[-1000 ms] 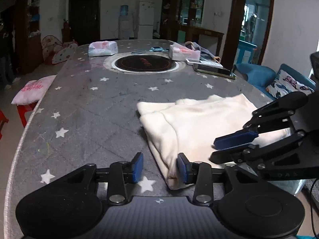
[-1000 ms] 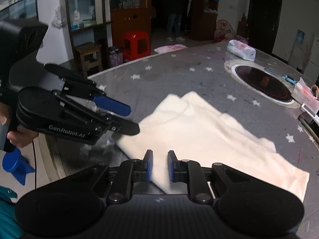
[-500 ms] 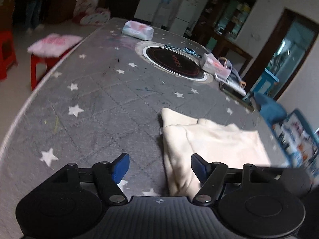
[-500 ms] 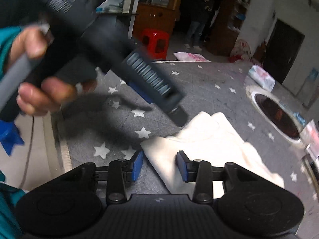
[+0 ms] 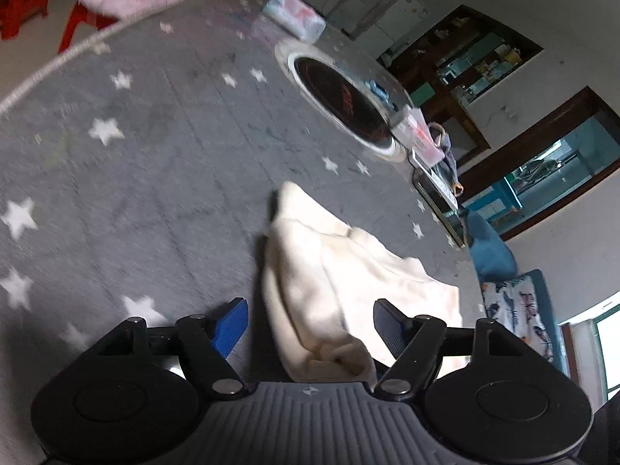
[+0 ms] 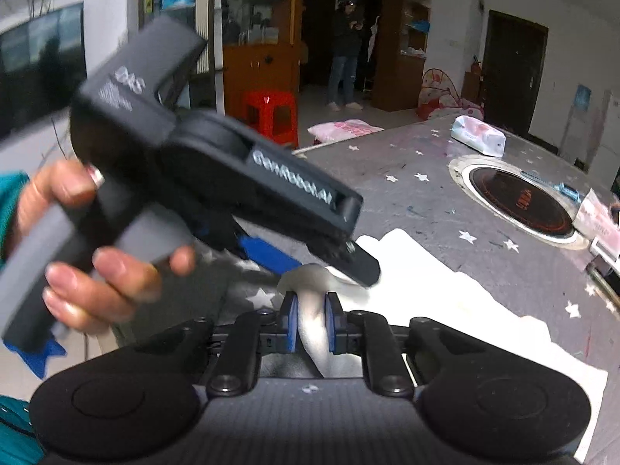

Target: Fold clothes

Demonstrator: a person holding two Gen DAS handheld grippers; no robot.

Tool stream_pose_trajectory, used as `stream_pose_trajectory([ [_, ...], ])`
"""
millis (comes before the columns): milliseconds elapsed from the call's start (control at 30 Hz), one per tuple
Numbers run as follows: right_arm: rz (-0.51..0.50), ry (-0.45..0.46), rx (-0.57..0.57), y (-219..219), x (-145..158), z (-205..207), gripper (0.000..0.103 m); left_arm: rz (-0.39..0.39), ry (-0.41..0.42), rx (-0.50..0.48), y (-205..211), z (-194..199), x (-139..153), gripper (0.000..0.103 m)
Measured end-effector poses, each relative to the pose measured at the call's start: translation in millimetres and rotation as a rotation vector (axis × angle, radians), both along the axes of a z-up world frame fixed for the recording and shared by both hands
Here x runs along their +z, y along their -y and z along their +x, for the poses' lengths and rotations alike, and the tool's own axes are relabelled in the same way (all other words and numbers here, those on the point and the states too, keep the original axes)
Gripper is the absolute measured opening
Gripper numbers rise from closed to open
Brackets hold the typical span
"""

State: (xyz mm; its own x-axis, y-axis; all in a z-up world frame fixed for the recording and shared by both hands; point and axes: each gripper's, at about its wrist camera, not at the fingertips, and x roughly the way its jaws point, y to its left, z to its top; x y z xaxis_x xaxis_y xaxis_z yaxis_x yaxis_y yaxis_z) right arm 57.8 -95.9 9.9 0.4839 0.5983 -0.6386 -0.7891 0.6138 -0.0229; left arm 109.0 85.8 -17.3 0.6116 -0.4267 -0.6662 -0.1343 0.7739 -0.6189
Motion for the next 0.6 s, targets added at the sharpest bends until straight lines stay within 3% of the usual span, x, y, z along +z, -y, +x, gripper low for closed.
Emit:
stream_pose_trajectory([
  [33, 0.014, -0.009, -0.003, 2.9, 1.7, 0.7, 0.013, -0.008, -0.003, 0.0, 2.2, 1.2, -2.0, 0.067],
  [167, 0.053, -0.024, -0.003, 10.6, 6.1, -0.6, 0.013, -0.033, -0.017, -0.006, 8.4, 6.0, -9.0, 0.032],
  [233, 0.058, -0.03, -0.002, 12.8, 4.8, -1.5, 0.013, -0.04, -0.03, -0.006, 10.3, 7.3, -12.3, 0.025],
  [467, 0.12, -0.029, -0.068, 41.0, 10.9, -4.2, 0.019, 0.023, -0.011, -0.013, 15.1, 5.5, -9.5, 0.022],
  [600, 0.097, -0.017, -0.226, 79.2, 11.2, 10.8, 0.022, 0.051, -0.002, -0.021, 18.1, 5.2, -8.4, 0.022],
])
